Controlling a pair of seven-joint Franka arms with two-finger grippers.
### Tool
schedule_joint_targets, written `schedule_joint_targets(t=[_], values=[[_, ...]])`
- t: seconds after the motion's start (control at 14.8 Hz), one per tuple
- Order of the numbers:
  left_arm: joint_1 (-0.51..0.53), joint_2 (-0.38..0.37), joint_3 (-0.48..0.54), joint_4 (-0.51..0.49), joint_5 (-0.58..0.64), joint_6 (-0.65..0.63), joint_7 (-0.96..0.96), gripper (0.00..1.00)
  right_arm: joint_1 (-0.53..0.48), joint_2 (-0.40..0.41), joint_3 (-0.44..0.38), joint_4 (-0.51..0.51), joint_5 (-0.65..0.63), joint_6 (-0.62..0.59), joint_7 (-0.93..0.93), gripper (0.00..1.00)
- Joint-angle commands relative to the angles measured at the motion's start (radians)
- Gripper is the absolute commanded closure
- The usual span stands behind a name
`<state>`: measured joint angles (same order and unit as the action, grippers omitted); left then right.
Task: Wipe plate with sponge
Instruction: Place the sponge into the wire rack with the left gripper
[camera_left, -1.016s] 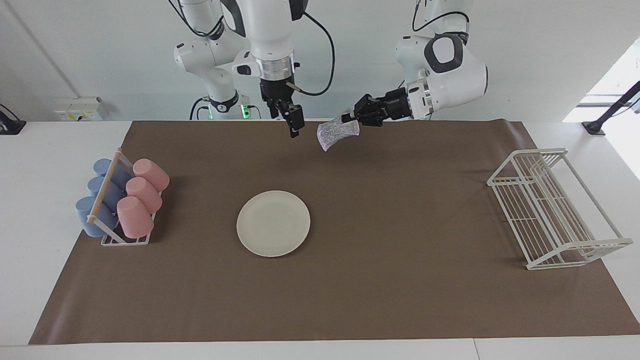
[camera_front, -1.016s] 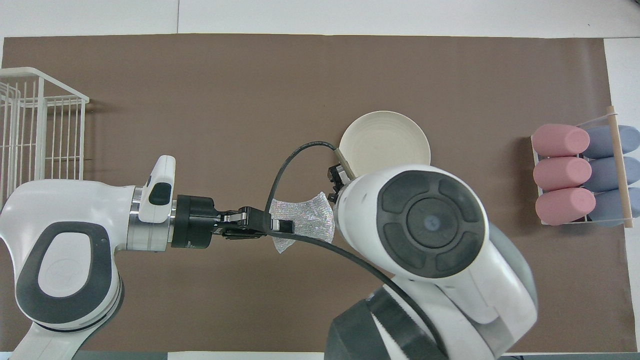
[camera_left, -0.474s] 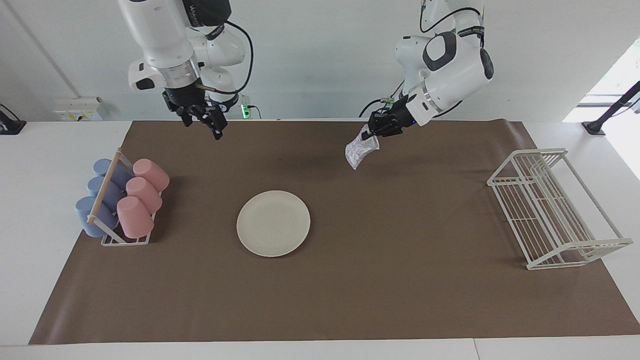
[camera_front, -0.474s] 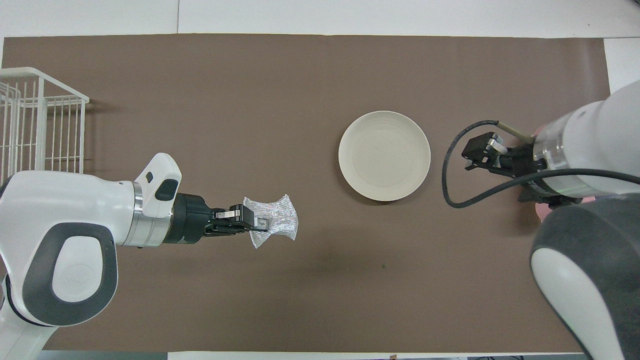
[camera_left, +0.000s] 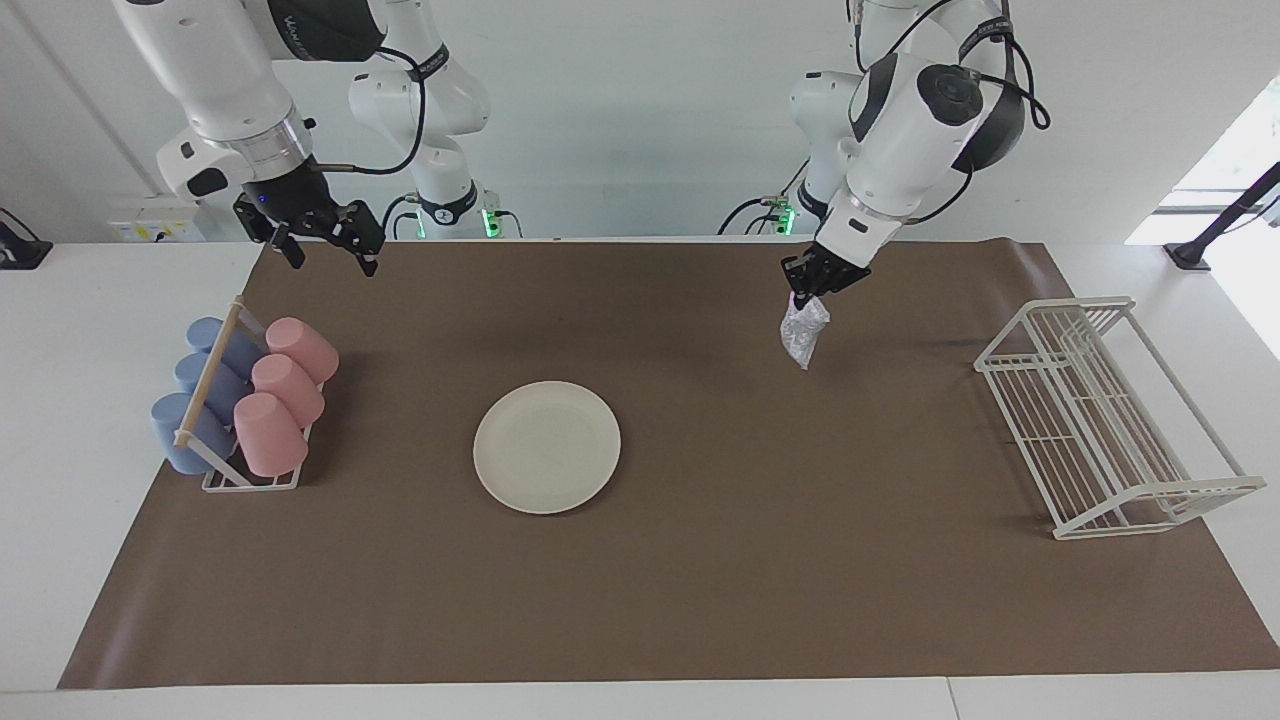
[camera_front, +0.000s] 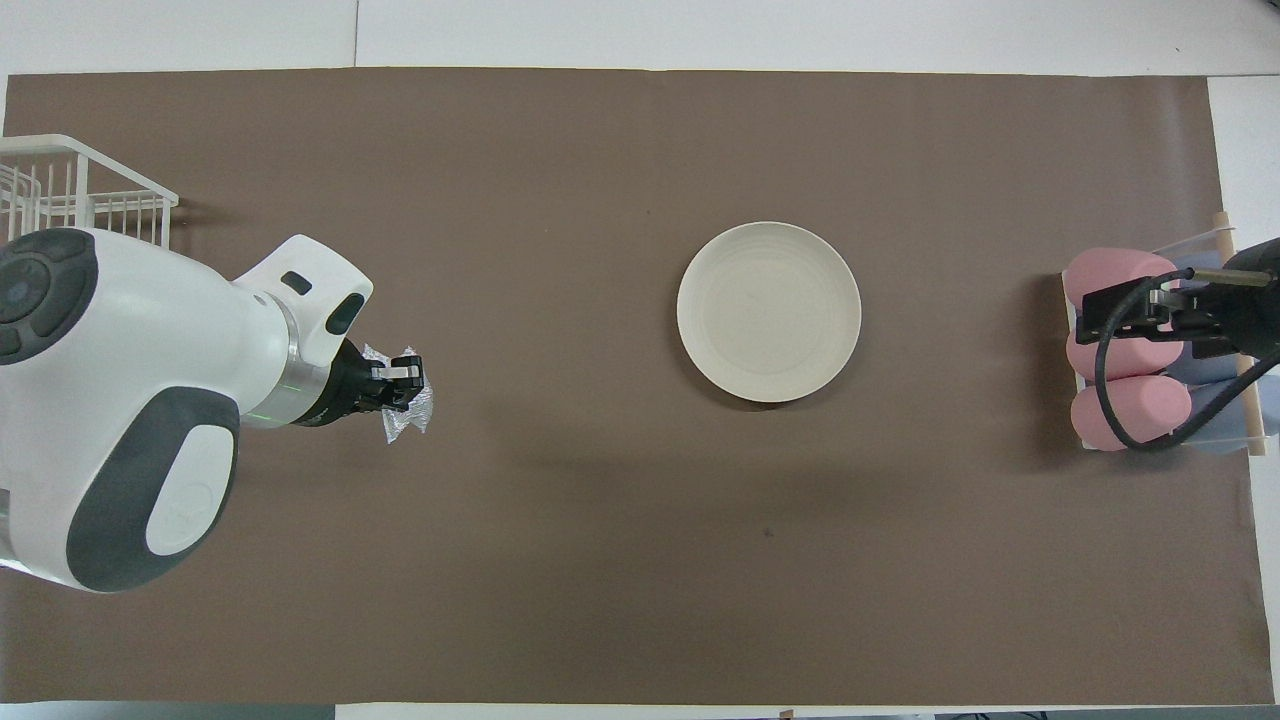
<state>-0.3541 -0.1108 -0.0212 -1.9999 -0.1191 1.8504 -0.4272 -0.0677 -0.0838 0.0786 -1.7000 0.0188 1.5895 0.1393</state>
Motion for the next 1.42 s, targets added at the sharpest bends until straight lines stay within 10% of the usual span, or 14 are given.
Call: schedule_joint_targets(t=[0.0,0.88,1.36], values=[[0.012,0.011,0.000,0.046,0.171,-0.097,-0.015,1.00,0.040,0.073,-0.043,0.091,0.004,-0.038,-0.075,0.00],[-0.008,0.166,-0.008,0.131,1.005,-0.347,-0.065,1.00,0.132,0.094,-0.212,0.158,0.001,-0.138,-0.213,0.00],[0.047,0.359,0.001,0.211,1.249,-0.387,-0.074,1.00,0.118,0.090,-0.212,0.154,-0.013,-0.128,-0.210,0.00]])
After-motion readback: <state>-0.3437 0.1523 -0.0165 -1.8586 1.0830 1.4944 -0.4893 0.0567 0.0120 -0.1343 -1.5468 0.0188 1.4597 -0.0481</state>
